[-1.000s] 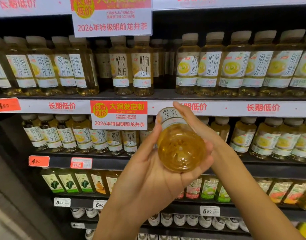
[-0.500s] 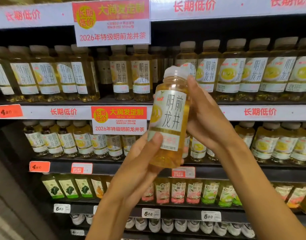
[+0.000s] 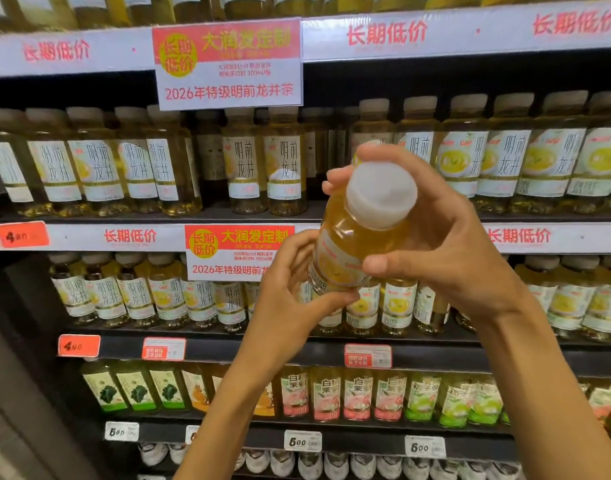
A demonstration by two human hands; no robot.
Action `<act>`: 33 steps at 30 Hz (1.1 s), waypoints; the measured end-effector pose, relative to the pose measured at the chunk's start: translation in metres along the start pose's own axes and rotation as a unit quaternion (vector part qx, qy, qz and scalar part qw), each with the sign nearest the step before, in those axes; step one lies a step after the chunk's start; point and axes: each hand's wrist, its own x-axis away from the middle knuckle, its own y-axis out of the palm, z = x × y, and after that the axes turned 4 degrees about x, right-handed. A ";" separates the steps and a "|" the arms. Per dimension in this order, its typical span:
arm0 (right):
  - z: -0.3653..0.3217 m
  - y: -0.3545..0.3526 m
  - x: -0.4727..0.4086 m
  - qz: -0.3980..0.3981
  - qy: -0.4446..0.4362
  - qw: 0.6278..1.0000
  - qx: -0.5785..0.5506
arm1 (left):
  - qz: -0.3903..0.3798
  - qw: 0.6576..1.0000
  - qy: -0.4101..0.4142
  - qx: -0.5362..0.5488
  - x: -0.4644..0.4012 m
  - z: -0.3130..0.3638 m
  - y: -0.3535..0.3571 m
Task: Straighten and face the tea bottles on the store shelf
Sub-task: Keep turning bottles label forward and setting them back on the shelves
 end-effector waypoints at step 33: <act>0.067 -0.024 -0.095 0.252 0.063 0.966 0.001 | 0.089 0.968 0.003 -0.237 -0.086 -0.027 0.010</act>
